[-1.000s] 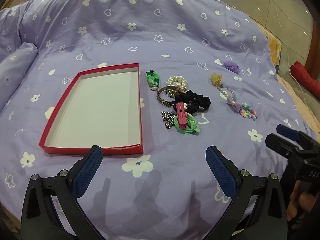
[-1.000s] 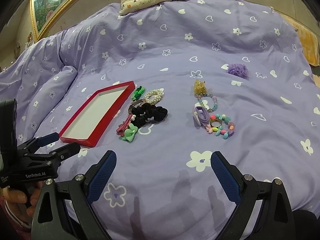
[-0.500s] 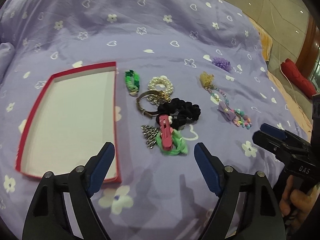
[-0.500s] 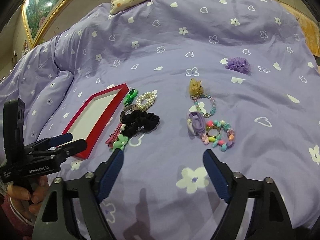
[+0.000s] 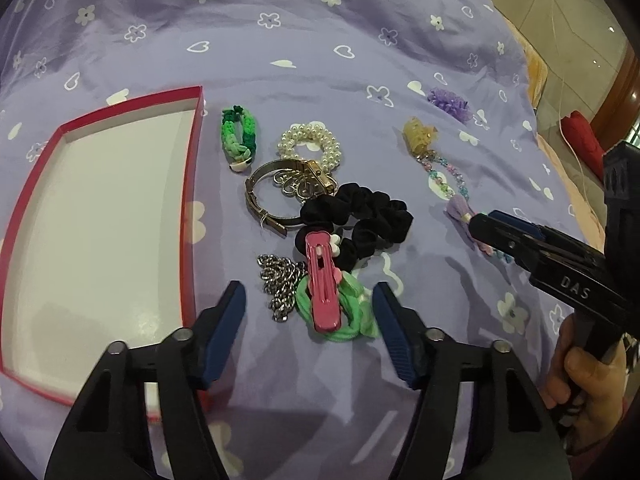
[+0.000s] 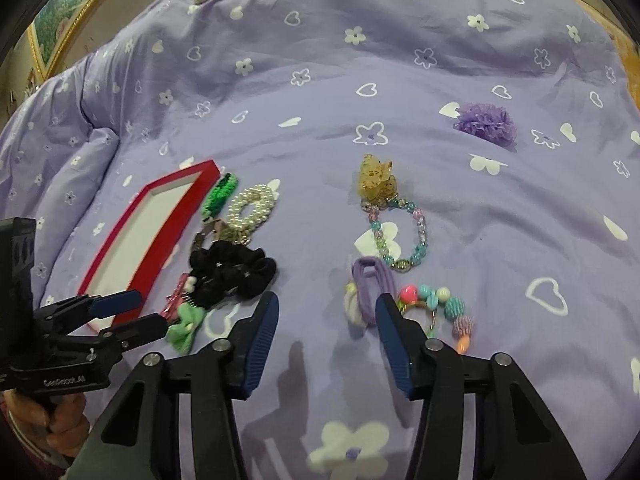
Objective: Organize jewelry
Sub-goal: 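Grasp the pink hair clip with left tool while right tool grasps purple hair ties, then drop the pink clip into the red tray with left tool while right tool drops purple ties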
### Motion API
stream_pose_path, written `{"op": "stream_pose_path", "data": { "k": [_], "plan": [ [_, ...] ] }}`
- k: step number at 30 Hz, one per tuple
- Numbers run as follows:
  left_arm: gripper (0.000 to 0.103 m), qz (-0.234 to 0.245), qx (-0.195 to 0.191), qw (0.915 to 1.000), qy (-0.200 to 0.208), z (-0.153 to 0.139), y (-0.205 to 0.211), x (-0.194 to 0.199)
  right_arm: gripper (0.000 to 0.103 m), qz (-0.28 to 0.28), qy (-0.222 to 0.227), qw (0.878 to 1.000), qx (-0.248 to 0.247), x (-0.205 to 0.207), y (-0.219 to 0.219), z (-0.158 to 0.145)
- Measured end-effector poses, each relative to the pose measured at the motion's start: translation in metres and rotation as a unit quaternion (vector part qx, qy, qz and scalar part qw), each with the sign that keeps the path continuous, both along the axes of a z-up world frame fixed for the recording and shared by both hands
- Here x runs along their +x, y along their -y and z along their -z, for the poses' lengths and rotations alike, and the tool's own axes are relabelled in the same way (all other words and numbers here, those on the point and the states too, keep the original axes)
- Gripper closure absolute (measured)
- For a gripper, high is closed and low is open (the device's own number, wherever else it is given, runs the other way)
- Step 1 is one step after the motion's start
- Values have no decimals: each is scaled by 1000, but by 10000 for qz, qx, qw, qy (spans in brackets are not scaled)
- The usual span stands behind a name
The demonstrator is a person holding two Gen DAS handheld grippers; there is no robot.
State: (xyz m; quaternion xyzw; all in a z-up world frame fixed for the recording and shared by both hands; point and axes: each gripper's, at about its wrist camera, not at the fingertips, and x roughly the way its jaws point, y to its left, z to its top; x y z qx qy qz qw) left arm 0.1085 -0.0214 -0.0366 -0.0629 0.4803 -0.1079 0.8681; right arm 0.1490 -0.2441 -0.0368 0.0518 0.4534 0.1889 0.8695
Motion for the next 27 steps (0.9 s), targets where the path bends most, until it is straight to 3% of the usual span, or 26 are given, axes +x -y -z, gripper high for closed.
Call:
{"op": "stream_pose_path", "data": {
  "k": [4, 6, 9, 13, 14, 27],
  "plan": [
    [57, 87, -8, 9999, -87, 6, 2, 10, 67, -79, -78, 9999, -124, 11, -7, 9],
    [61, 155, -11, 9998, -133, 9, 4, 13, 81, -114, -145, 9996, -203, 15, -11, 14],
    [64, 252, 24, 9996, -114, 12, 6, 13, 89, -107, -203, 9993, -281, 16, -12, 21],
    [85, 321, -81, 9994, -79, 10, 5, 10, 98, -25, -173, 9995, -250, 16, -6, 21],
    [85, 334, -124, 9993, -80, 9, 4, 10, 103, -13, -146, 9996, -247, 16, -5, 19],
    [86, 168, -261, 9993, 191, -11, -16, -11, 103, -189, 96, 9997, 125, -2, -17, -13]
  ]
}}
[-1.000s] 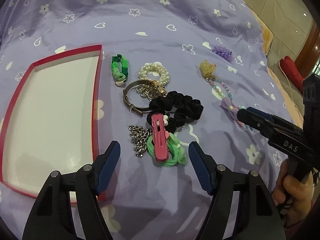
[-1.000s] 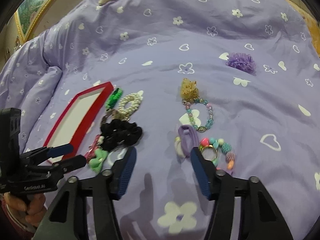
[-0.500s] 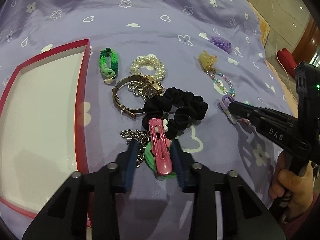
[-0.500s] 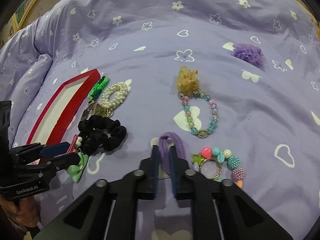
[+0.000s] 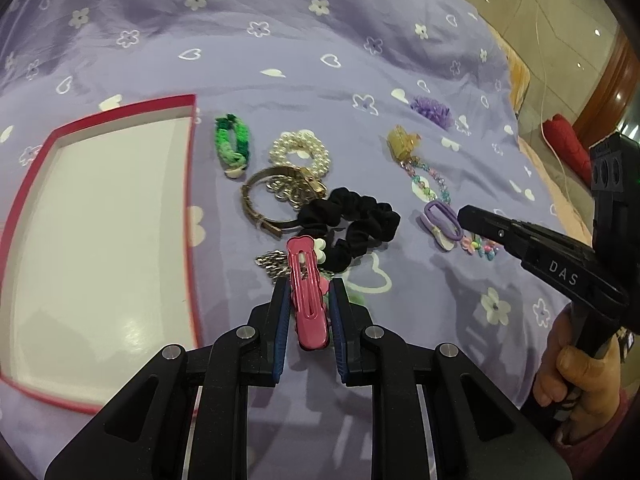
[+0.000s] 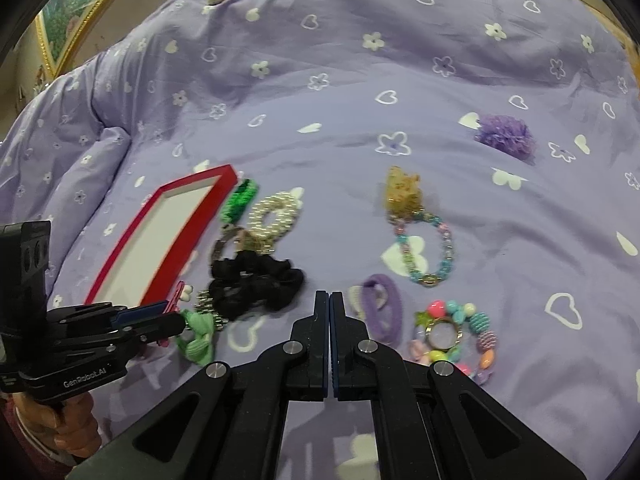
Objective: Organize jewelry
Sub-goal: 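Drop the pink clip into the red tray with left tool while right tool drops purple ties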
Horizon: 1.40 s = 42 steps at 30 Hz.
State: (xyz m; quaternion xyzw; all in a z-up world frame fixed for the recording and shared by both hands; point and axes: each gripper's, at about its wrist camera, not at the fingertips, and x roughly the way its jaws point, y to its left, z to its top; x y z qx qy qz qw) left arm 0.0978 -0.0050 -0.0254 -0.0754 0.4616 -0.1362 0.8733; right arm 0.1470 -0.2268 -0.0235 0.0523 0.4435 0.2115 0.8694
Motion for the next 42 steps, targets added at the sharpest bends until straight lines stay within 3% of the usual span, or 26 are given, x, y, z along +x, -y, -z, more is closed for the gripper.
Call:
{"op": "stream_pose_path", "data": {
  "k": [11, 20, 24, 42],
  "plan": [
    [86, -370, -273, 9989, 98, -13, -46, -19, 103, -478, 2, 9980, 407, -13, -44, -16],
    [85, -233, -321, 9992, 27, -9, -45, -38, 103, -738, -67, 9962, 466, -23, -67, -13],
    [86, -316, -36, 9995, 30, -3, -46, -46, 103, -804, -115, 9953, 532, -28, -70, -11],
    [86, -864, 116, 9960, 173, -10, -102, -54, 103, -1418, -210, 9873, 678, -42, -121, -10]
  ]
}}
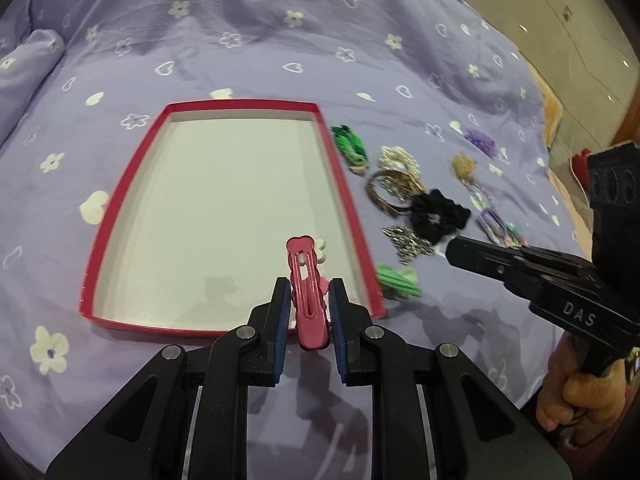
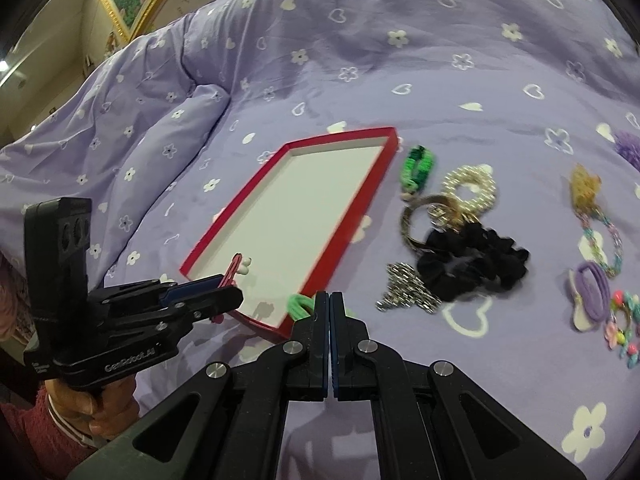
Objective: Organize jewelry
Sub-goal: 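Drop the pink clip into the red tray with left tool while right tool drops purple ties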
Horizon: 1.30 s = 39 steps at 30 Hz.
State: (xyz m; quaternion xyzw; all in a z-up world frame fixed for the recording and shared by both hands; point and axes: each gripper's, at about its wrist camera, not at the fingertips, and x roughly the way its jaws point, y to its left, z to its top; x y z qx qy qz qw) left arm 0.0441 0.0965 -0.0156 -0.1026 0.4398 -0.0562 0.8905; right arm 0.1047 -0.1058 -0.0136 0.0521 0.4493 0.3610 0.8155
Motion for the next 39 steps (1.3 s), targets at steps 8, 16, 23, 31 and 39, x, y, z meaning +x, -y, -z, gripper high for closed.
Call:
{"op": "stream_pose_path", "data": {
  "k": [8, 16, 23, 31, 39],
  "plan": [
    [86, -204, -87, 9997, 45, -1, -18, 1, 96, 377, 210, 9991, -51, 12, 13, -6],
    [86, -75, -131, 9999, -49, 5, -8, 9, 59, 1913, 187, 9765, -977, 50, 117, 28],
    [86, 11, -153, 9999, -10, 0, 1, 13, 81, 1606, 79, 9746, -1561, 70, 105, 52],
    [86, 36, -177, 9998, 31, -3, 3, 12, 90, 1662, 285, 9798, -1072, 50, 112, 30],
    [86, -118, -139, 9998, 123, -10, -11, 6, 90, 1016, 351, 9933, -419, 37, 62, -3]
  ]
}}
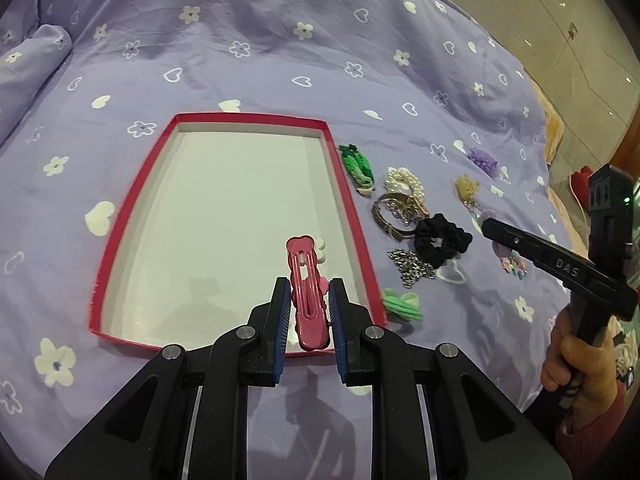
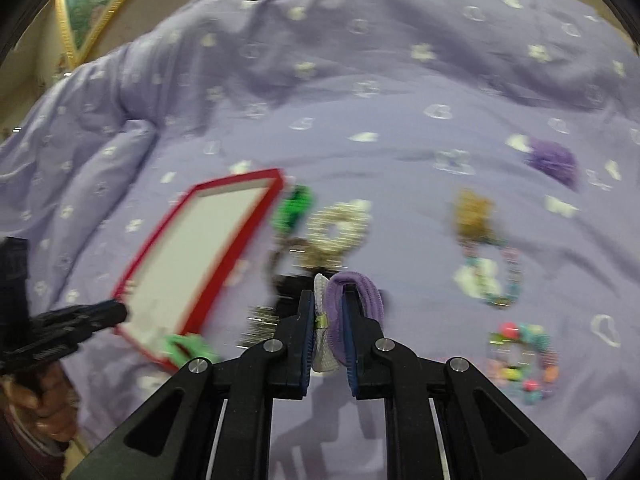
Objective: Organize jewelry
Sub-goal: 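Drop the pink clip into the red tray with left tool while right tool drops purple ties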
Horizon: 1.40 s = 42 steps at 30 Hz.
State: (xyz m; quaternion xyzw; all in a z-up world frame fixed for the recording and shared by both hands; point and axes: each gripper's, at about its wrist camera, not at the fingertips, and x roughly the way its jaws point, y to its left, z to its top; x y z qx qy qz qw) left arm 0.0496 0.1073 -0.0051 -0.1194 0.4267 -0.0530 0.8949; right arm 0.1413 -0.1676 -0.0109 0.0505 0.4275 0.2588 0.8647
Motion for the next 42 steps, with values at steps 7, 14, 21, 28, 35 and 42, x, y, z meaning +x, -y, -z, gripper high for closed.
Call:
{"op": "stream_pose_path", "data": {
  "k": [7, 14, 21, 28, 35, 42],
  "plan": [
    [86, -245, 70, 9997, -8, -2, -26, -3, 90, -698, -13, 9971, 316, -10, -63, -11],
    [86, -424, 205, 9988, -103, 3, -49, -1, 90, -1160, -114, 9920, 481, -14, -112, -11],
    [86, -484, 328, 9979, -270, 13, -64, 16, 90, -1513, -278, 9872, 424, -8, -157, 2],
    [85, -455, 492, 9965, -497, 29, -72, 51, 89, -1554, -592, 9859, 175, 18, -180, 25],
    [85, -381, 599, 9944, -788, 49, -75, 75, 87, -1662, -651, 9838, -189, 34, -203, 40],
    [85, -367, 612, 9928, -967, 60, -77, 77, 86, -1770, -881, 9794, -417, 40, -211, 57]
  ]
}}
